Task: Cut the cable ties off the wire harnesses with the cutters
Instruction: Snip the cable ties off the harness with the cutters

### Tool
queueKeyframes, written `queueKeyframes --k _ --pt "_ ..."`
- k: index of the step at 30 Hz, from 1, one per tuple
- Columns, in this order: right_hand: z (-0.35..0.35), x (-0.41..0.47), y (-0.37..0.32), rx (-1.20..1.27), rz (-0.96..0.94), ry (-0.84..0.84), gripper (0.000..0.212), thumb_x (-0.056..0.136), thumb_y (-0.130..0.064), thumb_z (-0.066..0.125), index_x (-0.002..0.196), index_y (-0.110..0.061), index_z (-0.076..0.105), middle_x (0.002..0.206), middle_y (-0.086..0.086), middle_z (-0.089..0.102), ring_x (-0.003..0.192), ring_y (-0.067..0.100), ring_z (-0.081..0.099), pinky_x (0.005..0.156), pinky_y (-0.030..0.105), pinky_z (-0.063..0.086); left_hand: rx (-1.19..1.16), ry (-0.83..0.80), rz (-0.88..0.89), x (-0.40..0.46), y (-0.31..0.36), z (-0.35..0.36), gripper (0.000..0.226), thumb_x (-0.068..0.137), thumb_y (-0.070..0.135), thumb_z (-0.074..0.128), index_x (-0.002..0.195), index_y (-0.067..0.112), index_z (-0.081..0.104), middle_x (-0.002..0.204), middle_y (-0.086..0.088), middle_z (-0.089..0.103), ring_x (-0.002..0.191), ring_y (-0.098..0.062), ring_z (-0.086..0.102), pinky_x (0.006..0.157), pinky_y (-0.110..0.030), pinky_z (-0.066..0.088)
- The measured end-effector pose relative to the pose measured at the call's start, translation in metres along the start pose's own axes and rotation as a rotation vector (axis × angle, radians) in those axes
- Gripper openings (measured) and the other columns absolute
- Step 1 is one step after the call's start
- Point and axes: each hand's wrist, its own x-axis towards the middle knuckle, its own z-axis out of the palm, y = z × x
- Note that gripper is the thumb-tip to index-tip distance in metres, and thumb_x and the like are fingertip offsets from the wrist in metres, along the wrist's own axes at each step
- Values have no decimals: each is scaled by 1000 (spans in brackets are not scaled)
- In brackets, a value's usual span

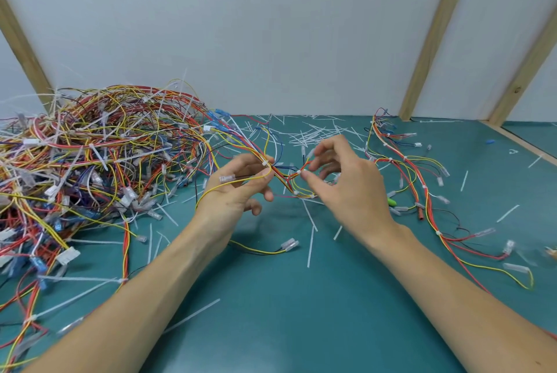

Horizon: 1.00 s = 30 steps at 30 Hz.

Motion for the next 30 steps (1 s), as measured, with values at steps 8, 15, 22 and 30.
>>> queueKeyframes --k 8,15,22,30 --pt "-3 4 -2 -105 -185 -30 12 84 -26 82 94 -26 76 99 -9 58 102 13 50 89 39 42 -108 -10 -74 2 -2 -5 3 85 28 72 87 28 73 87 5 68 55 -12 55 44 -20 36" --pt "2 -1 0 -47 -227 -136 5 96 -22 64 98 -22 60 92 -20 59 88 2 51 89 26 35 -141 45 -134 4 -3 -4 15 82 34 72 90 23 76 104 -1 73 53 -11 53 43 -19 35" --pt "-2 2 4 -180 -189 -138 9 89 -17 72 93 -22 65 91 -13 68 92 15 58 92 34 40 -275 -83 -153 4 0 -9 36 81 38 66 114 24 70 115 7 68 68 -9 54 51 -20 35" --pt "1 -3 -15 -44 -267 -39 21 92 -37 66 99 -18 68 91 -13 70 87 8 61 111 36 40 39 4 -2 2 -2 -2 31 85 23 67 114 28 76 85 9 61 62 -11 47 49 -21 36"
